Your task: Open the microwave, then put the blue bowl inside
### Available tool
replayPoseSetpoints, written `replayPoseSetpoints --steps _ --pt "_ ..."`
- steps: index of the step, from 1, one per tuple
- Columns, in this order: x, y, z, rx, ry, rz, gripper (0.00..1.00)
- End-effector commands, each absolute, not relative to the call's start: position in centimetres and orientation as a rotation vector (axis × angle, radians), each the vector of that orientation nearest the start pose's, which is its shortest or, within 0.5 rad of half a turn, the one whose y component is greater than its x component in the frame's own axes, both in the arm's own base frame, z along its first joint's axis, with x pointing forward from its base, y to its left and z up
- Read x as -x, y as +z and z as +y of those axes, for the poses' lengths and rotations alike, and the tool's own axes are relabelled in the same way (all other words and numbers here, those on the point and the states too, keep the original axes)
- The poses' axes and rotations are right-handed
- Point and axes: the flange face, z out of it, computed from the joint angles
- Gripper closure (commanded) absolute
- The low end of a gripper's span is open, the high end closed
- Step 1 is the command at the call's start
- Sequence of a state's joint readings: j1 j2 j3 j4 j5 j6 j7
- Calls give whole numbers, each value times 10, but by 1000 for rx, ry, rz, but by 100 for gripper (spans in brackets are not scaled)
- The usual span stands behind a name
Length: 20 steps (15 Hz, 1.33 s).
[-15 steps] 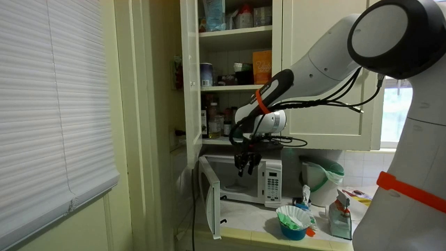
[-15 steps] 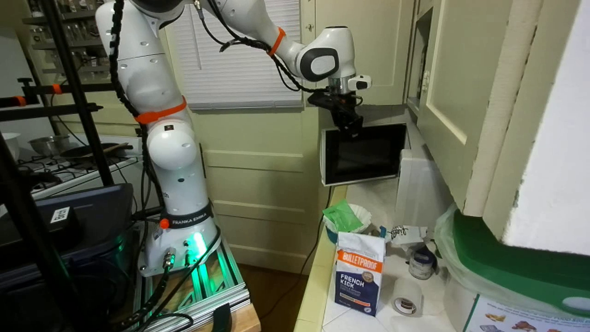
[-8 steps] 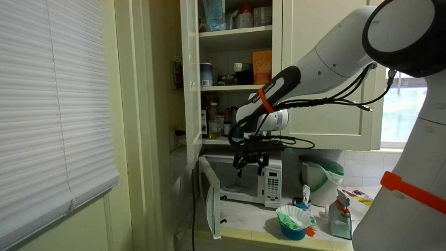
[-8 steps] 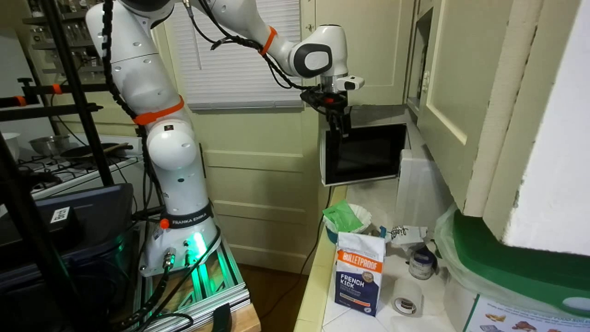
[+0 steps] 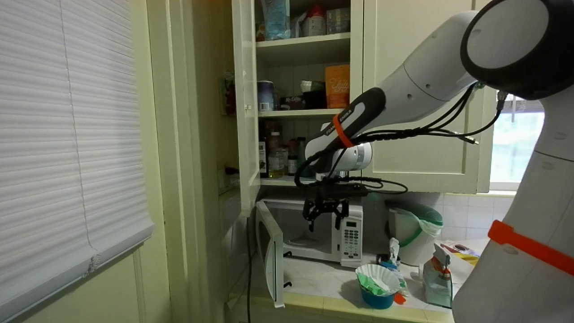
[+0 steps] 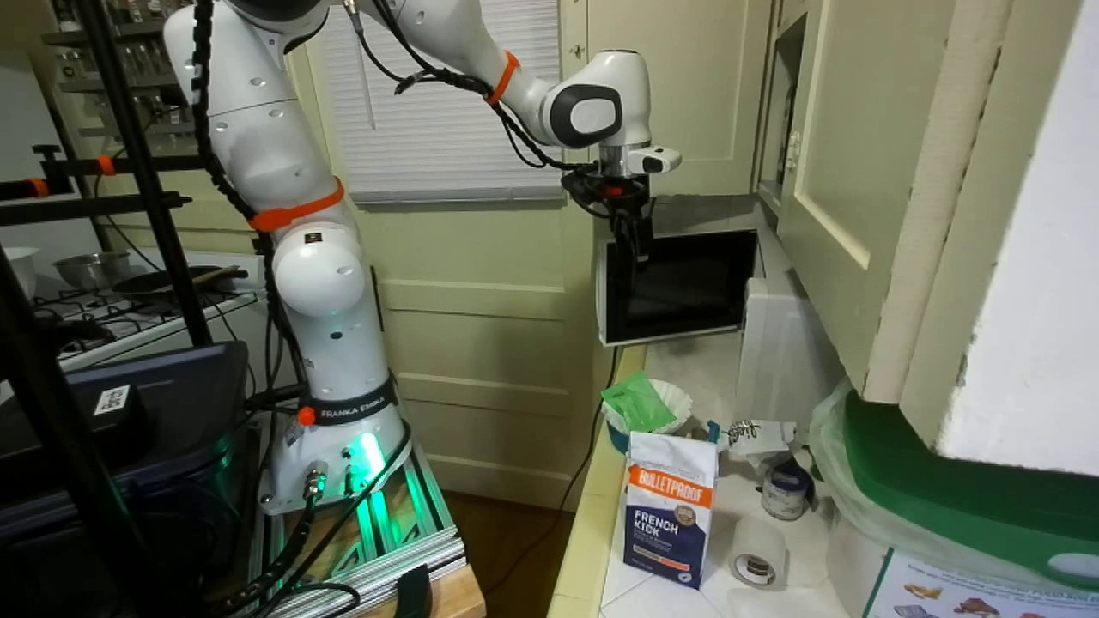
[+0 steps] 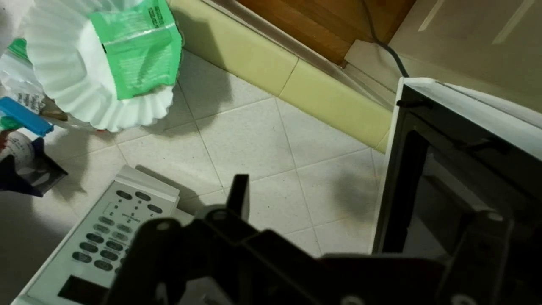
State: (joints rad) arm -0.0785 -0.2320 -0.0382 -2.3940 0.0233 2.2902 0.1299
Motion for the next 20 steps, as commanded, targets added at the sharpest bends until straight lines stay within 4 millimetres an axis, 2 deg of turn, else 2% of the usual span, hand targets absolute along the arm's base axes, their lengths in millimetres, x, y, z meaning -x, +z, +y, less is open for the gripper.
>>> replayPoseSetpoints --steps 1,4,6,10,13,15,20 --pt "-455 395 -63 3020 -69 487 0" --pt "-438 373 -64 2939 -25 515 0" --pt "-429 357 -73 2880 44 589 0" --pt "-415 332 -102 2863 22 775 0" --pt "-404 319 -114 2877 4 822 0" --pt "-395 310 -117 2921 -18 744 0" --pt "-374 288 -116 3077 -68 427 0"
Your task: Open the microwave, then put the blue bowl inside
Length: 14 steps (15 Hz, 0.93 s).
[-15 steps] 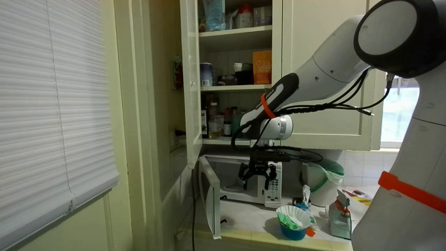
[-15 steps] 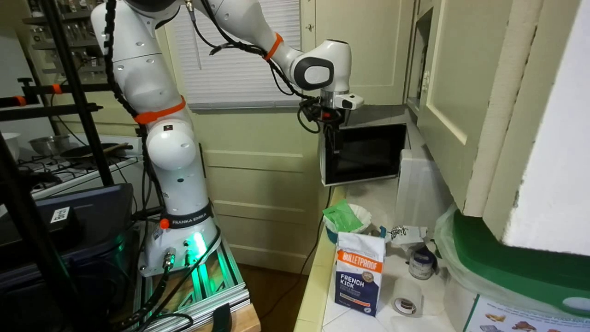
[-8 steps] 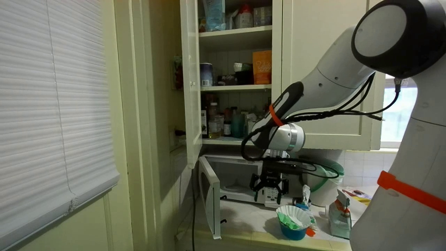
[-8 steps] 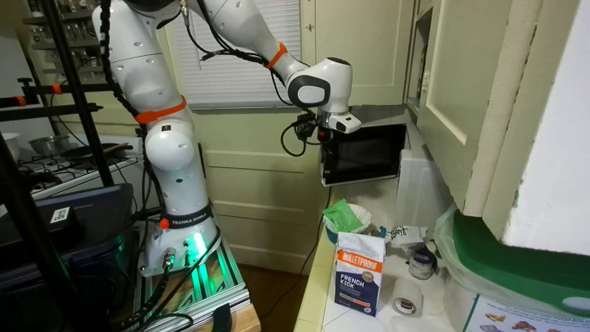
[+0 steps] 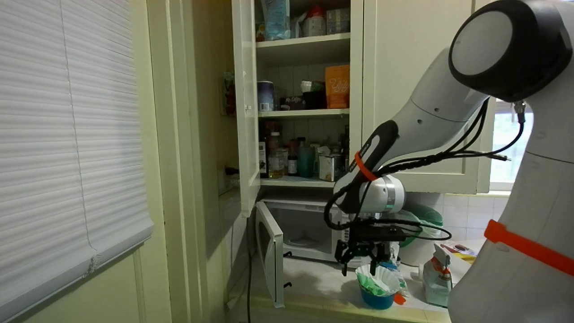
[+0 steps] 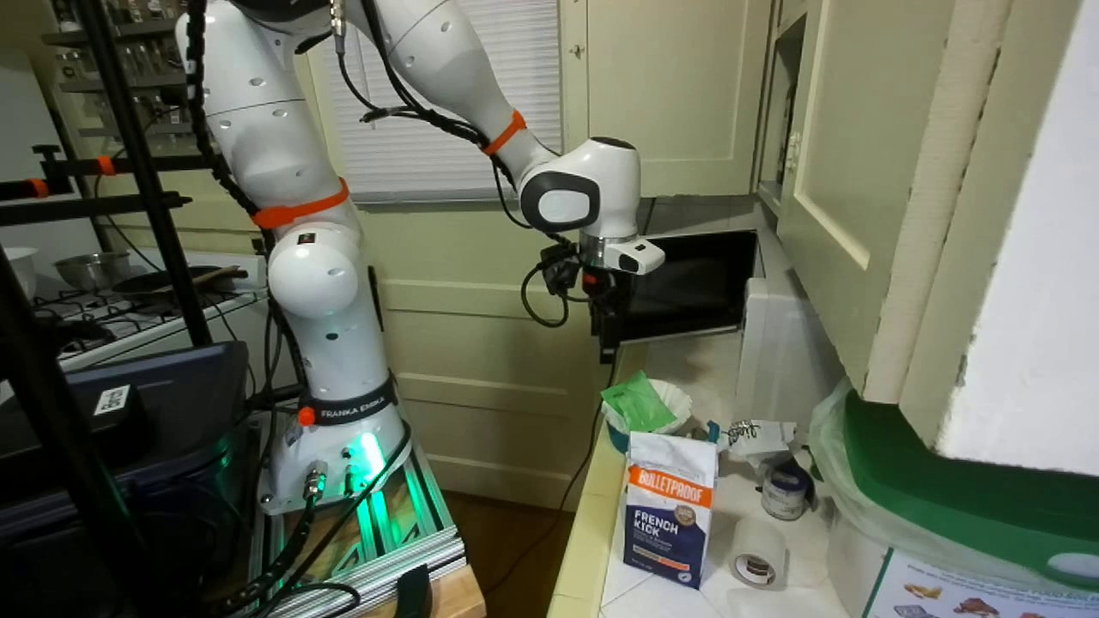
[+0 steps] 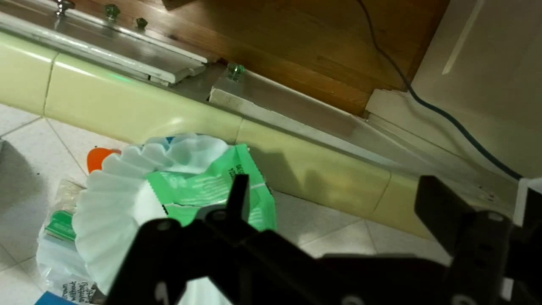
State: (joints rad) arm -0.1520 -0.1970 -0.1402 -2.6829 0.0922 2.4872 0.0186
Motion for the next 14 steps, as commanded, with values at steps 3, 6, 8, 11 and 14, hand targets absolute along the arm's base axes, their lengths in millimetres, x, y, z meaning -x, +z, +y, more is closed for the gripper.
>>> replayPoseSetpoints --steps 3,6,8,11,14 --pt "-371 280 -116 3133 -129 296 0" --pt "-384 278 -119 3185 -168 137 0" --pt "-386 272 -120 3213 -175 37 0" --pt "-384 262 -122 3221 -131 -65 0" --pt "-381 250 -127 3216 -111 -92 0"
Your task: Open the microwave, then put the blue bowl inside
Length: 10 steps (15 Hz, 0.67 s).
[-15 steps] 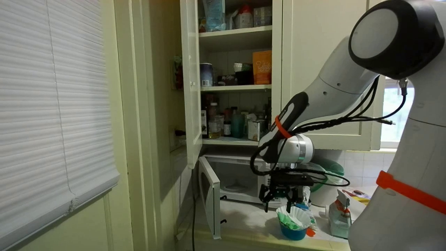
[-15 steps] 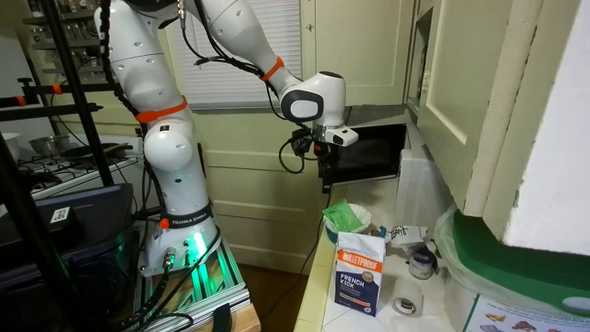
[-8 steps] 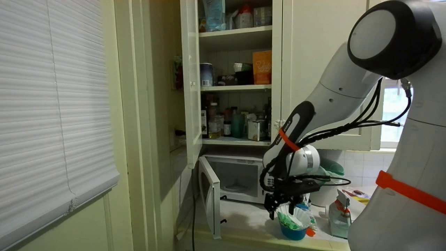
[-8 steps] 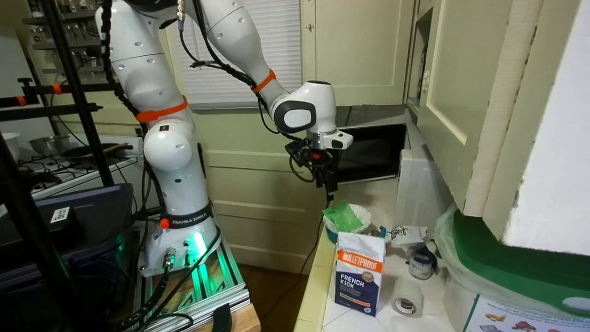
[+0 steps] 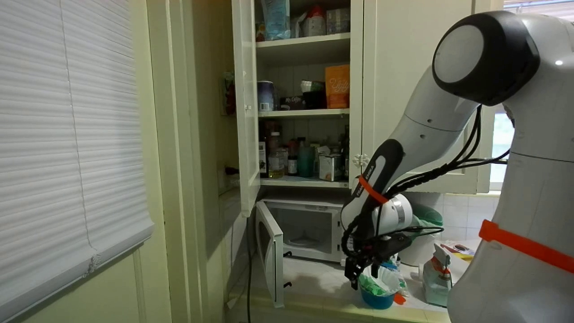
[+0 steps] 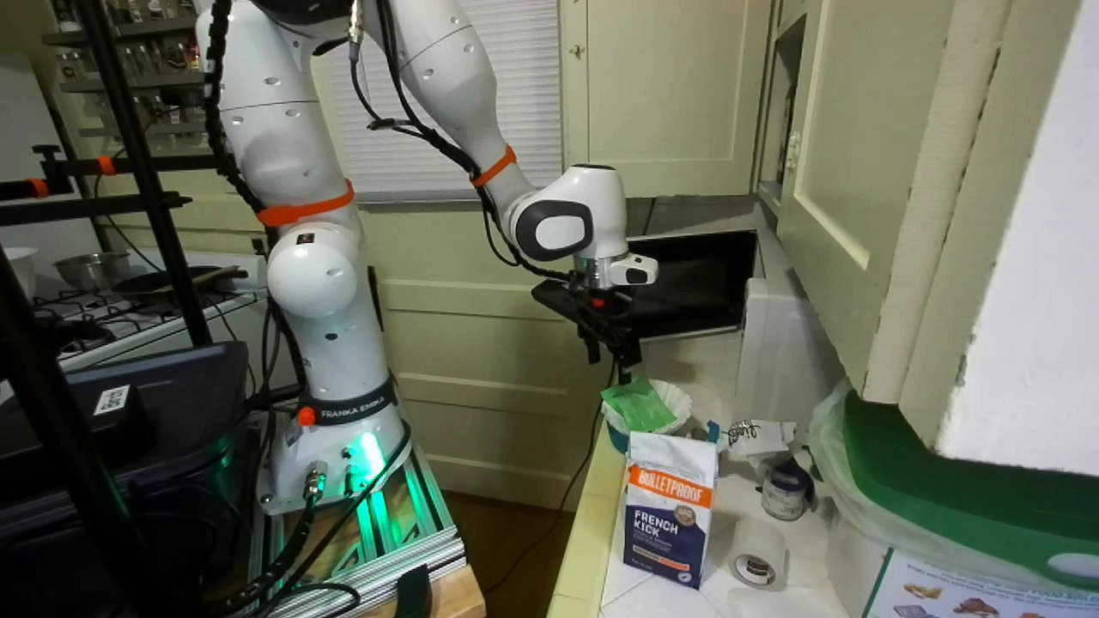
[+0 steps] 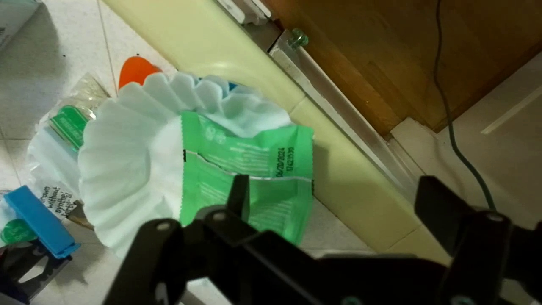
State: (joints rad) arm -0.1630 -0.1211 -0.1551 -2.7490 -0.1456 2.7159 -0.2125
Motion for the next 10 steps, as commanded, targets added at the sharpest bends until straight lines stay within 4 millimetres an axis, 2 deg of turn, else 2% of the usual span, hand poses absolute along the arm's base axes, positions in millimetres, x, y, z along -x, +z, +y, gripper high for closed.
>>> replayPoseSetpoints --steps 1,6,10 --pt "-380 247 -131 3215 -113 -93 0" --pt "-382 234 -141 3258 -197 -108 0" --pt "-383 221 -141 3264 -237 -127 0"
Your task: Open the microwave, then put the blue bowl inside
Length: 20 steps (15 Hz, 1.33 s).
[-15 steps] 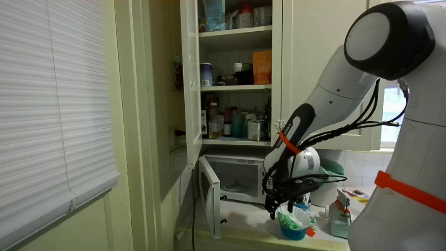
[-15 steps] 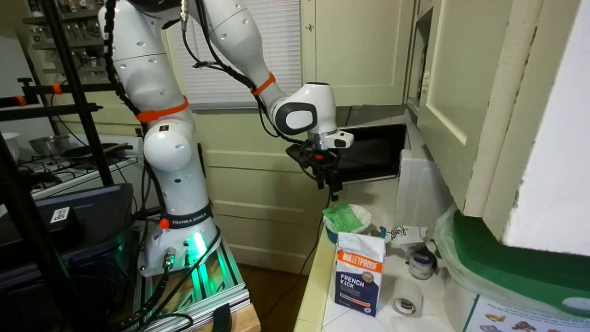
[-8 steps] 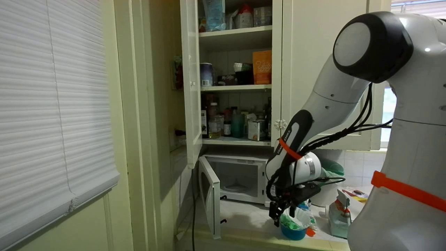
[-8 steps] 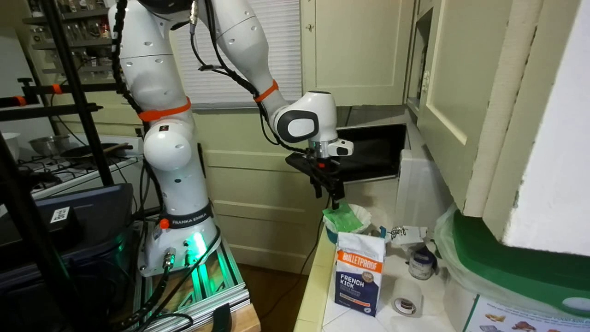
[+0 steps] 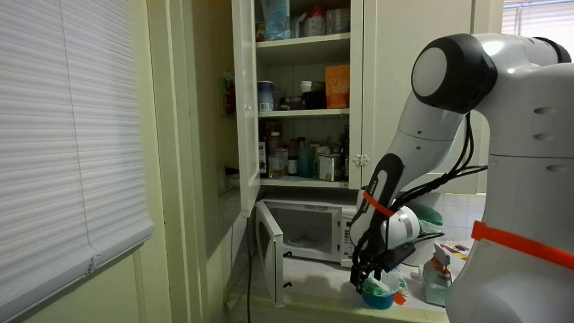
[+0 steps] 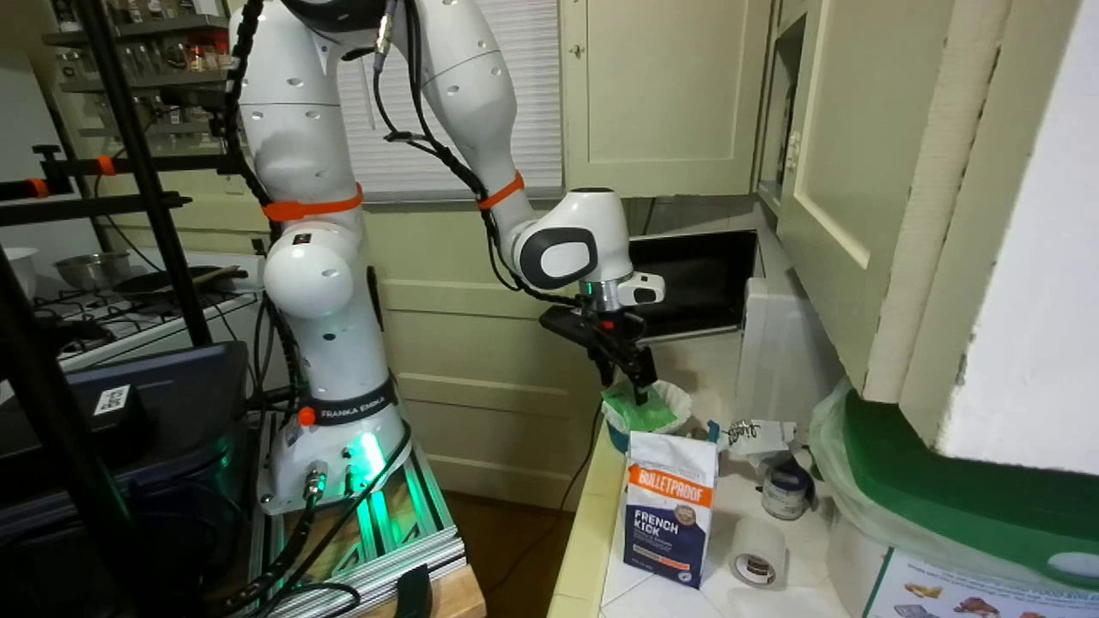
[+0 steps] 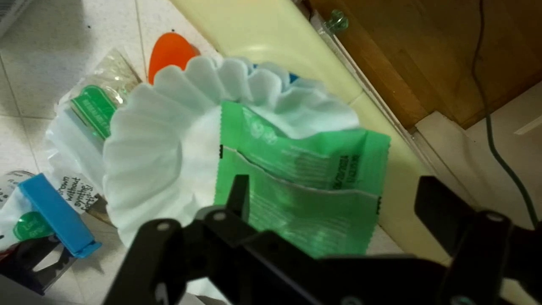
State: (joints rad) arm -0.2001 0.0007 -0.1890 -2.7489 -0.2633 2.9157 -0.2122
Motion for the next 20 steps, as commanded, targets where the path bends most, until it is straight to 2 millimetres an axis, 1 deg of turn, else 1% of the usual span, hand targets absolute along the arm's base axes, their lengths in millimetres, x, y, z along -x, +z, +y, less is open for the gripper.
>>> replayPoseSetpoints --steps 1,3,4,5,7,11,13,14,15,16,20 --pt "-384 219 -142 3263 -240 -127 0" --pt "-385 214 -142 3261 -242 -127 1" --pt "-386 212 -142 3262 -238 -129 12" --pt "-386 210 -143 3262 -231 -128 15" --pt "-388 207 -144 3263 -221 -131 39" --pt "-392 202 -143 3256 -210 -141 72" --pt "-393 199 -144 3255 -201 -127 84" --pt "-394 199 -144 3254 -201 -124 92" --pt "-395 200 -144 3253 -203 -124 96" --pt "-395 201 -144 3252 -210 -123 93" --pt "-401 217 -143 3274 -236 -187 93"
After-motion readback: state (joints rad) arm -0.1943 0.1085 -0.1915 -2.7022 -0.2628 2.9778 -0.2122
